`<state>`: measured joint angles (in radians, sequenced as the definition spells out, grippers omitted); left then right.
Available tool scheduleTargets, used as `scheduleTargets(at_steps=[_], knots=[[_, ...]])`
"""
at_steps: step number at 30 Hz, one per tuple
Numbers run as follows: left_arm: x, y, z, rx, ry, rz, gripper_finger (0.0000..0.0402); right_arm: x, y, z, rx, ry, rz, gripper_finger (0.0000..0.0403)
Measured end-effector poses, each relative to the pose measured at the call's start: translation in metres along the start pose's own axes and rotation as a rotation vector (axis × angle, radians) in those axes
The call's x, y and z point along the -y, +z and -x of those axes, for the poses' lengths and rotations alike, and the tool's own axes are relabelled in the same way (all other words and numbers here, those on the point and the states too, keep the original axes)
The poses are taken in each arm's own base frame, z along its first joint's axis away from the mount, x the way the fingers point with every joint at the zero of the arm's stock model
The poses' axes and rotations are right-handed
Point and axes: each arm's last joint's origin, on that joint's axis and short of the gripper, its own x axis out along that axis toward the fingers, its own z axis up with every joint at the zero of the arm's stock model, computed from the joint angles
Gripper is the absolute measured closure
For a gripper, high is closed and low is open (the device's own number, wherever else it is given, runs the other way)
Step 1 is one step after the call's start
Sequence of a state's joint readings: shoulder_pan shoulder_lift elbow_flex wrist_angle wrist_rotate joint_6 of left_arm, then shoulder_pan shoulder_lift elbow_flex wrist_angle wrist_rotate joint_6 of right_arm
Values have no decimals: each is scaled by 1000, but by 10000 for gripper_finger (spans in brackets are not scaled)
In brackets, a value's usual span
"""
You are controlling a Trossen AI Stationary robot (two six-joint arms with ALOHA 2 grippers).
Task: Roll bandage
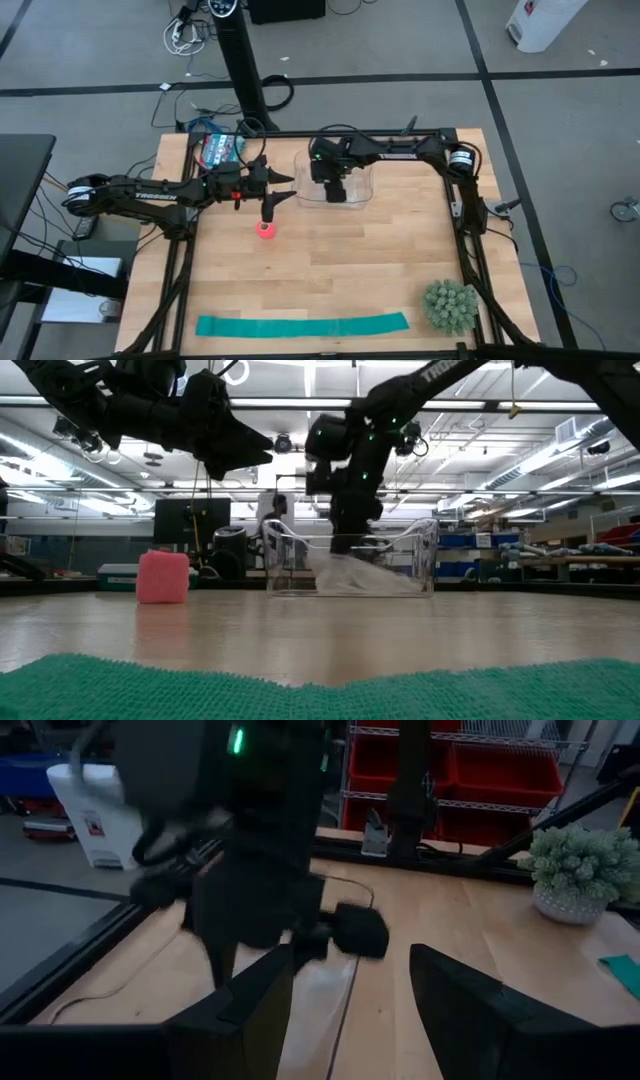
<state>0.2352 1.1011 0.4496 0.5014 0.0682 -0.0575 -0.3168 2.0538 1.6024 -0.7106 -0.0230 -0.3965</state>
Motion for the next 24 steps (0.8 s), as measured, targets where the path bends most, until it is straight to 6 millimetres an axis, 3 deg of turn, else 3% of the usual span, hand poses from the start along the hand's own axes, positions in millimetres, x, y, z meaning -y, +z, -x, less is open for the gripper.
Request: scheduleTargets(at_steps=[4,9,13,18,24], knots=[[0,-1,0,-7,-4,1,193,1,-5,-19,-43,32,-31,190],[0,-1,0,-5,-4,0,193,5,-10,-31,-65,72,-49,195],[0,-1,0,-6,-4,-1,193,9,-12,-31,-55,85,-65,249],[0,-1,0,-6,-4,-2,193,13,-14,-31,-51,98,-76,381],[0,0,0,3,-5,-3,193,16,-11,-18,-58,62,-80,401]])
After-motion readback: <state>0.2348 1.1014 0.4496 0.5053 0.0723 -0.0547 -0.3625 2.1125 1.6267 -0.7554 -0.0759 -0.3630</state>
